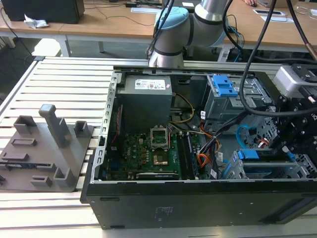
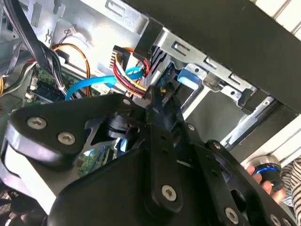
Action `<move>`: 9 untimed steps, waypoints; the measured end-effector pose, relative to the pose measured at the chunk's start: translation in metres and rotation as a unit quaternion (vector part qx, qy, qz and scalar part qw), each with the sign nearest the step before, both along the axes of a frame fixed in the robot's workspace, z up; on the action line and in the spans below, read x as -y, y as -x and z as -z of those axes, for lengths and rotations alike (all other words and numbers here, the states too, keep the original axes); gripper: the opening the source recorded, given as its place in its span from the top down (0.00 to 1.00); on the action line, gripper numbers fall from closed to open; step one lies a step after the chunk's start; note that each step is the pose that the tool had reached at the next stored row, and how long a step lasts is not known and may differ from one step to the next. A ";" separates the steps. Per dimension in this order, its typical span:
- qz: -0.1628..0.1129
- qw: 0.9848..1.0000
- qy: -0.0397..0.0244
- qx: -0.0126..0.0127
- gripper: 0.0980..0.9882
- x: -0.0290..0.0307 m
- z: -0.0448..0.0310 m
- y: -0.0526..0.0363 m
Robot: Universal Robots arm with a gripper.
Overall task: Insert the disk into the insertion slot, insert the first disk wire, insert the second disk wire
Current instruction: 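Insert the first disk wire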
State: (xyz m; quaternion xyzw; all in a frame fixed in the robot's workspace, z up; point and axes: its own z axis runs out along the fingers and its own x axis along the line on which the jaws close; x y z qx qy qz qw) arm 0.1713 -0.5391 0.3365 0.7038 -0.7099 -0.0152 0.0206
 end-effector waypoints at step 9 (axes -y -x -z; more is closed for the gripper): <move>0.000 1.000 0.000 0.000 0.84 -0.0002 -0.0264 0.0000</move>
